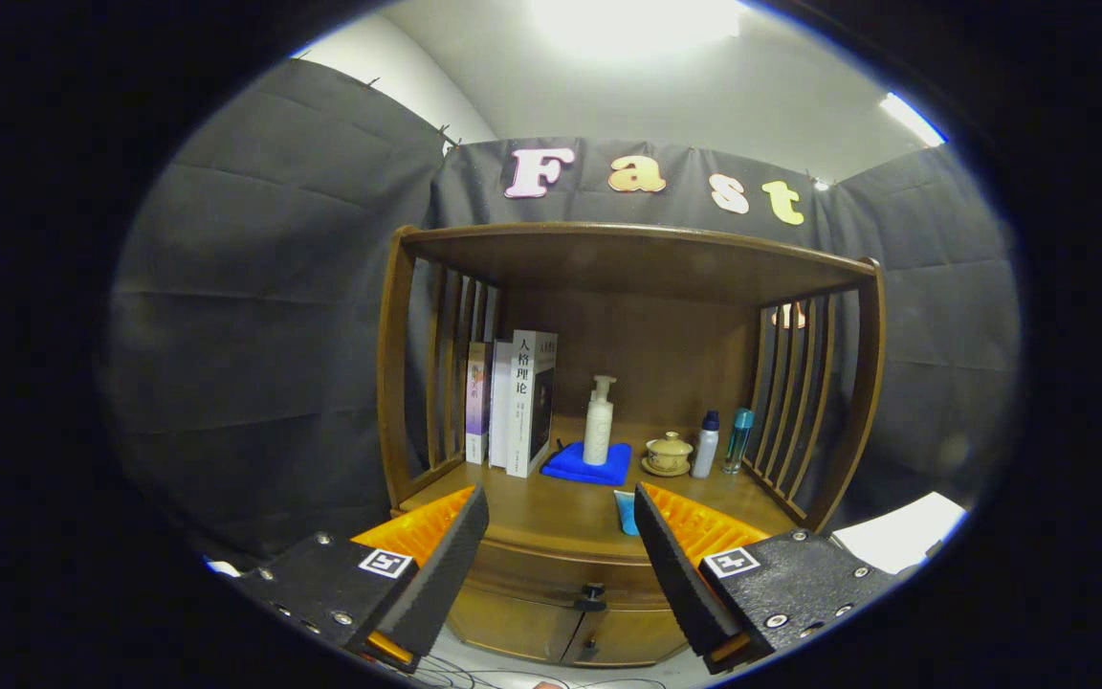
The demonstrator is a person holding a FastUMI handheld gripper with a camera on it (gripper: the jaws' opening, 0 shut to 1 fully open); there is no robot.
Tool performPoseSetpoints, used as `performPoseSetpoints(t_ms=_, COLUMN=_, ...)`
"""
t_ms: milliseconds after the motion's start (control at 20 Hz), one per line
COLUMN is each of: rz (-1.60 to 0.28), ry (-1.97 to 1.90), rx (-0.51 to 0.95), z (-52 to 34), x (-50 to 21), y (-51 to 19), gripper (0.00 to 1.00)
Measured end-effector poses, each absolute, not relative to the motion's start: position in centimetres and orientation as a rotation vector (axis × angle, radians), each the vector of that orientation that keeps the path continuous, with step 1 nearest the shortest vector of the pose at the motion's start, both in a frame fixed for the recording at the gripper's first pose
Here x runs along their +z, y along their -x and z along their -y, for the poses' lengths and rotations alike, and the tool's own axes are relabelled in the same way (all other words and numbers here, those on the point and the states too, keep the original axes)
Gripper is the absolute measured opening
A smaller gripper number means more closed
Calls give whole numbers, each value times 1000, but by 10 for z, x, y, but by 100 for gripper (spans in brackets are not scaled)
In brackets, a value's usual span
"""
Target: Pull open the drawer, take out the items inside it, and place them on the countertop above the cabinet.
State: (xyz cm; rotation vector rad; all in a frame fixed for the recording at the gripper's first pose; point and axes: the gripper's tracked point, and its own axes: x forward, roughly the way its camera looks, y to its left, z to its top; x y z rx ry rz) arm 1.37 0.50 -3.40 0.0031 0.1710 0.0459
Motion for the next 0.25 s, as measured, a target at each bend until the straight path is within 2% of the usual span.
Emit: performPoseSetpoints(t_ms=250, rz=-125, ry=32, rx=-35, z=21, x=-19, y=-13, gripper=95)
